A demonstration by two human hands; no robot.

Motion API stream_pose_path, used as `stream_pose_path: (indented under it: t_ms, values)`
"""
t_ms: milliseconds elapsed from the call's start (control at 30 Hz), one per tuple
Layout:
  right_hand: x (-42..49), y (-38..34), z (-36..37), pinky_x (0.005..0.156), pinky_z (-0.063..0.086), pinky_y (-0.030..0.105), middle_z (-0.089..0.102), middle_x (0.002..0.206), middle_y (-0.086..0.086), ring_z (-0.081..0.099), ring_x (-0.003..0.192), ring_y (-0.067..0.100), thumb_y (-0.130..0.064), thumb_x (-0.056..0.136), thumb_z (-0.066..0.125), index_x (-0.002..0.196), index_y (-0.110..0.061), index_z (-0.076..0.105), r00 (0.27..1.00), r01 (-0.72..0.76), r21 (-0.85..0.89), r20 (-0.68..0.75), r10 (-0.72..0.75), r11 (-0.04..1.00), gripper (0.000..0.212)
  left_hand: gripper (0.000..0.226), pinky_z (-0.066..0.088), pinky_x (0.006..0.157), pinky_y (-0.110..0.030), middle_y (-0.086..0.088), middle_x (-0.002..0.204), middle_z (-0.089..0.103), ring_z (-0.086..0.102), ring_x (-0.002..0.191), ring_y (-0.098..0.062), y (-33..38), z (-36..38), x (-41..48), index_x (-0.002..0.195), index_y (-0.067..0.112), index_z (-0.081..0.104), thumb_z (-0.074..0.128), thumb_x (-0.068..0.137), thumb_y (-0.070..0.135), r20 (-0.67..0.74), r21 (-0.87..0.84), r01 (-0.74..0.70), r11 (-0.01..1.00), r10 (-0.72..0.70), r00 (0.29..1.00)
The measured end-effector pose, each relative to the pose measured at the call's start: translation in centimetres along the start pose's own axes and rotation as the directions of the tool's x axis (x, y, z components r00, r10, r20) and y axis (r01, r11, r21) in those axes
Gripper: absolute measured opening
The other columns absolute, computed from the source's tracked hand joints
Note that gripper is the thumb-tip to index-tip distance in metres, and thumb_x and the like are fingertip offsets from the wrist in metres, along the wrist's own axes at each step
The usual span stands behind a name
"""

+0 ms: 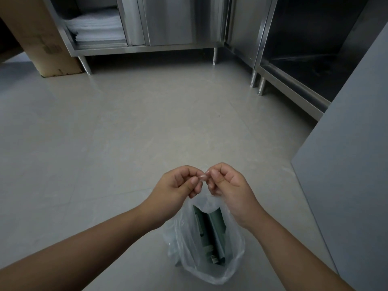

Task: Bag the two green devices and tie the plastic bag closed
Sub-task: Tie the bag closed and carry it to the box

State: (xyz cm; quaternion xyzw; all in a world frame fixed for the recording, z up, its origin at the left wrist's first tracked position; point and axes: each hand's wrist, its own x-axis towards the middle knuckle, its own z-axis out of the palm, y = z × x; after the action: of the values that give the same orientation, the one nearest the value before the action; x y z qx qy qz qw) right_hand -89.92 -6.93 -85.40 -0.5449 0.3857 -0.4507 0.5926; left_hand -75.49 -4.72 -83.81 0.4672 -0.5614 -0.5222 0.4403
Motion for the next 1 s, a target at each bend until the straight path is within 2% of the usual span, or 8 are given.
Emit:
stream_pose_path:
  t_ms: [133, 267, 367, 500, 733, 1000]
  values:
    - [-0.7, 0.4, -0.5, 0.054, 0.039, 0.011, 0.053, 0.059, -0.003, 0.043, 0.051, 0.001, -0.003, 0.093, 0.038, 0.081, -0.009, 0.06, 1.0, -0.022, 0.042, -0.009, 0.022, 0.999, 0.027, 0.023, 0.042, 0.059, -0.015, 0.007, 0.057, 0.059, 0.048, 0.054, -0.004, -0.2, 0.3, -0.3, 0.087, 0.006, 0.064, 0.044, 0.09, -0.006, 0.042, -0.027, 0.023, 0.999, -0.022, 0.999]
    - [-1.0, 0.5, -0.7, 0.056, 0.043, 0.012, 0.063, 0.059, -0.008, 0.05, 0.055, 0.002, 0.001, 0.088, 0.048, 0.085, -0.008, 0.067, 1.0, -0.005, 0.006, -0.022, 0.005, 1.0, 0.021, 0.017, 0.044, 0.056, -0.017, 0.002, 0.057, 0.064, 0.049, 0.051, -0.007, -0.5, 0.5, -0.7, 0.084, 0.005, 0.063, 0.05, 0.087, -0.005, 0.076, -0.068, 0.044, 0.997, -0.039, 0.996]
    - [-1.2, 0.4, -0.9, 0.056, 0.046, 0.012, 0.07, 0.065, -0.006, 0.06, 0.06, 0.003, 0.001, 0.082, 0.057, 0.081, -0.012, 0.068, 0.998, -0.016, 0.051, -0.064, 0.019, 0.999, 0.018, 0.011, 0.044, 0.055, -0.019, -0.002, 0.058, 0.065, 0.049, 0.05, -0.011, -0.7, 0.6, -0.8, 0.088, 0.006, 0.056, 0.053, 0.086, -0.004, 0.086, -0.076, 0.064, 0.995, -0.058, 0.995]
    - [-1.5, 0.1, -1.1, 0.057, 0.048, 0.013, 0.07, 0.061, 0.0, 0.067, 0.064, 0.009, 0.006, 0.075, 0.064, 0.073, -0.01, 0.061, 0.997, -0.03, 0.104, -0.072, 0.038, 0.994, 0.017, 0.016, 0.044, 0.055, -0.019, -0.005, 0.059, 0.066, 0.048, 0.048, -0.011, -0.8, 0.7, -0.8, 0.095, 0.008, 0.047, 0.054, 0.086, -0.002, 0.053, -0.085, 0.088, 0.993, -0.083, 0.995]
    - [-1.7, -0.1, -1.0, 0.059, 0.051, 0.017, 0.069, 0.064, 0.005, 0.065, 0.061, 0.012, 0.01, 0.07, 0.067, 0.064, -0.007, 0.065, 0.996, -0.058, 0.056, -0.058, 0.061, 0.997, 0.018, 0.01, 0.043, 0.052, -0.018, -0.002, 0.055, 0.064, 0.048, 0.047, -0.01, -1.0, 1.0, -1.1, 0.088, 0.009, 0.052, 0.055, 0.086, -0.001, 0.049, -0.083, 0.077, 0.994, -0.073, 0.996]
    - [-2.0, -0.2, -1.5, 0.061, 0.05, 0.016, 0.068, 0.06, -0.003, 0.062, 0.06, 0.007, 0.009, 0.073, 0.065, 0.068, -0.005, 0.066, 0.998, -0.055, -0.009, 0.006, 0.055, 0.998, 0.015, 0.009, 0.042, 0.052, -0.017, -0.002, 0.054, 0.064, 0.048, 0.046, -0.01, -1.1, 1.4, -1.4, 0.08, 0.007, 0.051, 0.056, 0.085, 0.002, 0.038, -0.084, 0.066, 0.994, -0.063, 0.997]
